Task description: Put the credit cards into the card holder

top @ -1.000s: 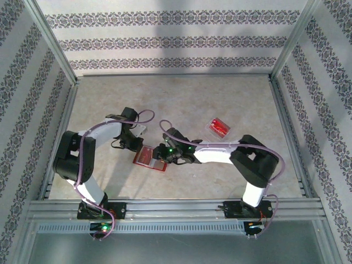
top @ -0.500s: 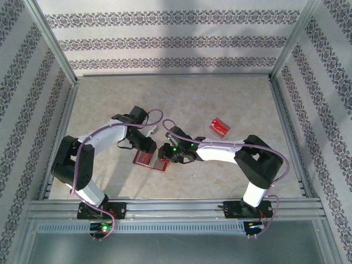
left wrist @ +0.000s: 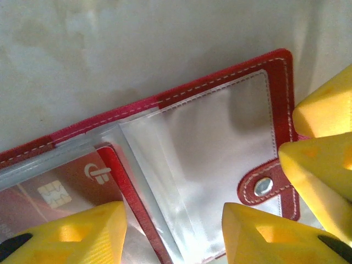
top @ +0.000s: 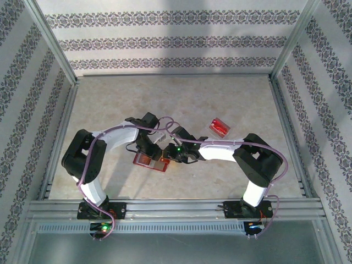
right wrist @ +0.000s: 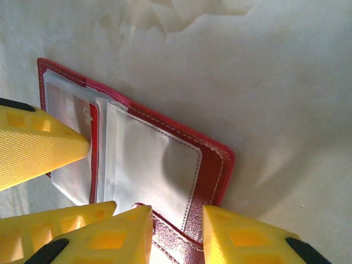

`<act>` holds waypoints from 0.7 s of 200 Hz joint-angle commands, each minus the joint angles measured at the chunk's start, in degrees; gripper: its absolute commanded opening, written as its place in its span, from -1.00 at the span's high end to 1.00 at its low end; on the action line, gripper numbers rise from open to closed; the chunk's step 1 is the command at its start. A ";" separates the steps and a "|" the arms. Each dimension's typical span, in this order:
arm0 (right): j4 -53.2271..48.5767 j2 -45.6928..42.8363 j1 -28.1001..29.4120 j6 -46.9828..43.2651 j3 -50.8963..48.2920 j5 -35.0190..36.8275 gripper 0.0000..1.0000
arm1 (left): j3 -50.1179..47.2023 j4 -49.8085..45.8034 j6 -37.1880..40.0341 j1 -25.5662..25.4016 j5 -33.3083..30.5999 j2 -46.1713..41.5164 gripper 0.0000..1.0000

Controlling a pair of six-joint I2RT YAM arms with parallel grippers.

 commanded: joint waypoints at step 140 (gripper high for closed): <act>5.62 -2.97 -1.11 -0.17 -1.90 -0.30 0.46 | 3.90 -5.11 -1.02 -3.23 0.83 -2.78 0.22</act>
